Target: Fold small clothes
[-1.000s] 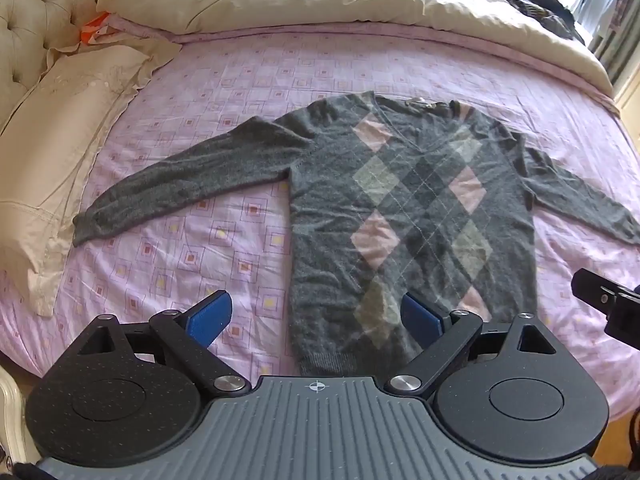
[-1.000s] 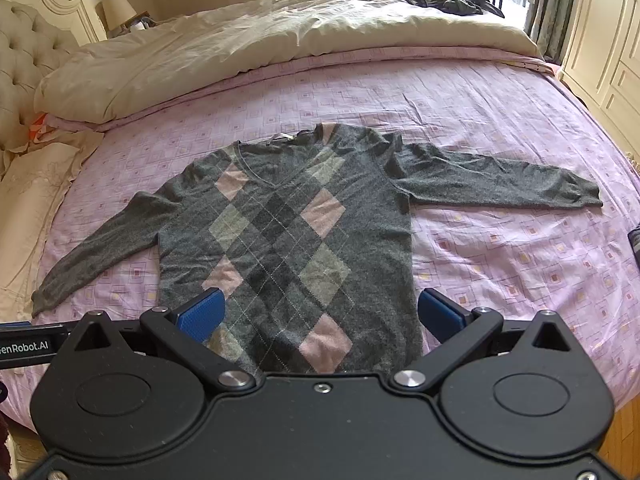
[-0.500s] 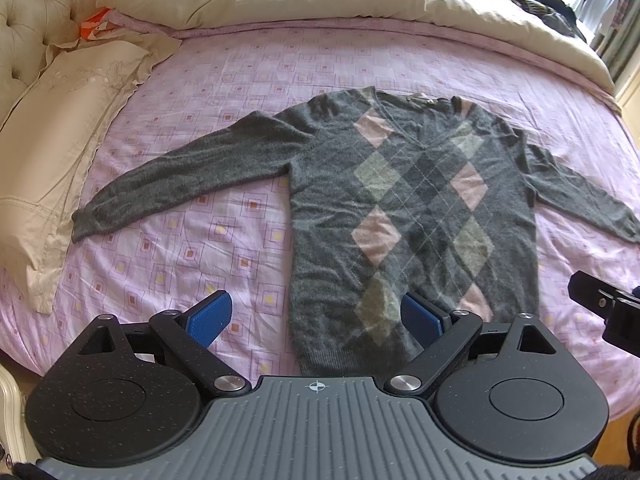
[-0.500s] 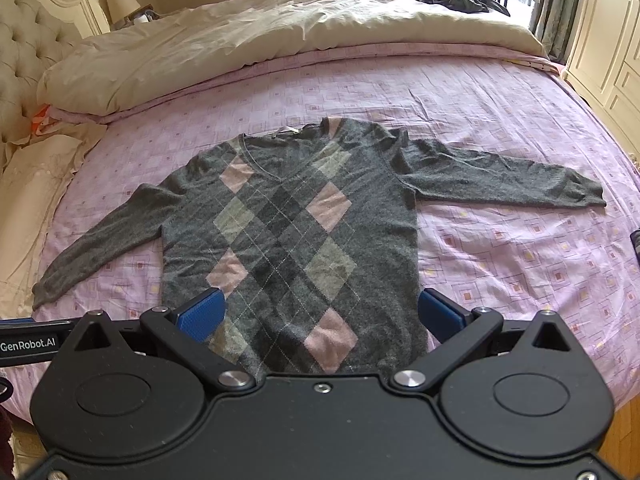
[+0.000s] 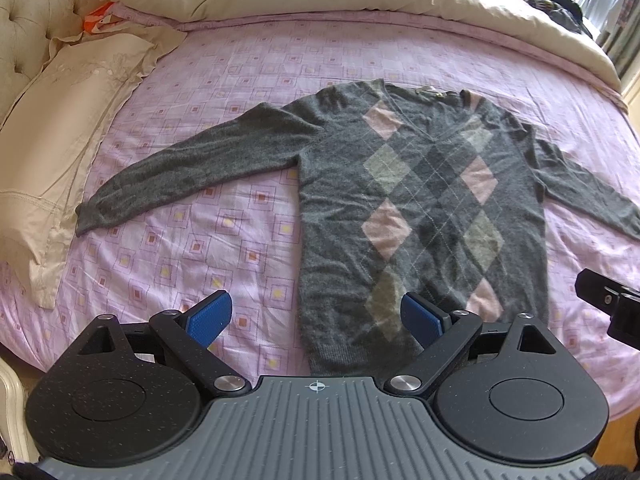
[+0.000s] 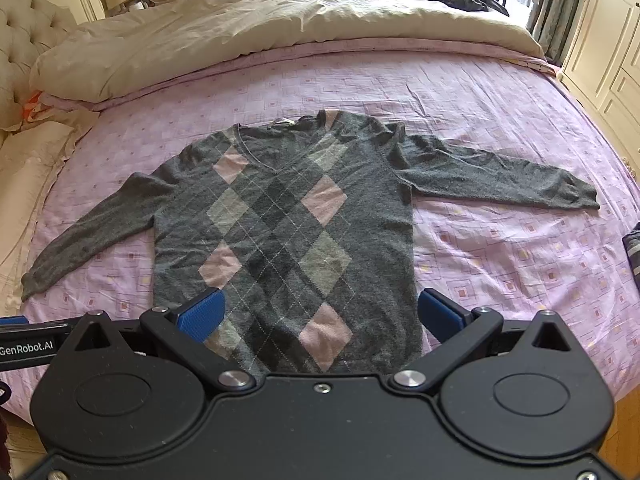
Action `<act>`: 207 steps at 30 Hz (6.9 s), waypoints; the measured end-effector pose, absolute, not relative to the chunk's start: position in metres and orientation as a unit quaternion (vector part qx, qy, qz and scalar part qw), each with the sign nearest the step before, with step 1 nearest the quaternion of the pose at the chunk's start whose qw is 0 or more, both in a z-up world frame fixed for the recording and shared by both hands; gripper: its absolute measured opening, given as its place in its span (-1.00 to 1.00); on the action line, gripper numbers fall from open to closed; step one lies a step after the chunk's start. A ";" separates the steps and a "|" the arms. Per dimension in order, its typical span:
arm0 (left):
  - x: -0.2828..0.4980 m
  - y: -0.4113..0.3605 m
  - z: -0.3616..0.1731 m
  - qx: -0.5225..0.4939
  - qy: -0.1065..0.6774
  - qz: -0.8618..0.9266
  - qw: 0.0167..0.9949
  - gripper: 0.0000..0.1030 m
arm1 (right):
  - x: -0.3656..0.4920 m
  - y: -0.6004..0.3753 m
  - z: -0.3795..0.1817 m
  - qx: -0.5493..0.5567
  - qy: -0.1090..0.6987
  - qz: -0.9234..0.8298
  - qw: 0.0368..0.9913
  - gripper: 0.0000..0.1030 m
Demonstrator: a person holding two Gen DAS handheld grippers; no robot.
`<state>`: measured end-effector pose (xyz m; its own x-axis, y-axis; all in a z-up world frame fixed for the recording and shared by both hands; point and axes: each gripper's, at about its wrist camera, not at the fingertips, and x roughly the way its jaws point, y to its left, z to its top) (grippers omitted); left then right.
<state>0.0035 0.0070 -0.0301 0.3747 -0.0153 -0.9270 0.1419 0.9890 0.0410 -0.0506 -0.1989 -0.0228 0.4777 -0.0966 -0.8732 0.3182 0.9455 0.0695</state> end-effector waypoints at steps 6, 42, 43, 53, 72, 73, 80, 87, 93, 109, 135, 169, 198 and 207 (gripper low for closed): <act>0.006 0.008 -0.031 0.060 0.559 -0.049 0.826 0.79 | -0.050 -0.198 -0.024 0.109 0.498 -0.122 0.852 0.98; 0.011 0.005 -0.040 0.073 0.578 -0.052 0.811 0.79 | -0.042 -0.191 -0.037 0.125 0.523 -0.116 0.835 0.98; 0.012 0.005 -0.041 0.073 0.579 -0.052 0.810 0.79 | -0.041 -0.190 -0.038 0.127 0.525 -0.115 0.834 0.98; 0.016 0.001 -0.041 0.065 0.561 -0.072 0.822 0.68 | -0.042 -0.216 -0.047 0.211 0.477 -0.085 0.849 0.98; 0.053 -0.075 -0.064 0.088 0.573 -0.077 0.811 0.30 | -0.023 -0.406 -0.134 0.233 0.498 -0.150 0.822 0.98; 0.054 -0.082 -0.065 0.092 0.572 -0.075 0.812 0.30 | -0.020 -0.420 -0.137 0.231 0.495 -0.158 0.822 0.98; 0.068 -0.126 -0.070 0.079 0.564 -0.064 0.820 0.30 | -0.009 -0.528 -0.165 0.214 0.491 -0.227 0.814 0.31; 0.081 -0.166 -0.073 0.081 0.560 -0.056 0.823 0.30 | -0.021 -0.619 -0.192 0.267 0.480 -0.281 0.787 0.13; 0.086 -0.187 -0.078 0.090 0.565 -0.048 0.819 0.30 | -0.044 -0.673 -0.223 0.375 0.430 -0.321 0.756 0.13; 0.087 -0.202 -0.091 0.108 0.584 -0.024 0.804 0.30 | -0.044 -0.706 -0.255 0.450 0.370 -0.323 0.746 -0.77; 0.093 -0.090 -0.102 0.060 0.572 -0.098 0.812 0.30 | 0.020 -0.532 -0.050 0.183 0.335 -0.277 0.882 -0.79; 0.151 0.033 -0.127 0.049 0.549 -0.060 0.832 0.30 | 0.132 -0.219 -0.180 0.067 0.486 0.066 0.869 -0.02; 0.234 -0.024 -0.220 0.122 0.554 0.000 0.823 0.33 | 0.122 -0.328 -0.238 0.047 0.537 -0.060 0.840 -0.19; 0.228 0.036 -0.221 -0.011 0.577 0.016 0.816 0.33 | 0.124 -0.350 -0.240 0.048 0.544 -0.135 0.827 0.08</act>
<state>0.2284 0.0357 -0.2212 0.3327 0.0127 -0.9430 -0.0392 0.9992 -0.0004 0.1245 -0.3504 -0.2397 0.3726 -0.1716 -0.9120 0.2754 0.9589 -0.0679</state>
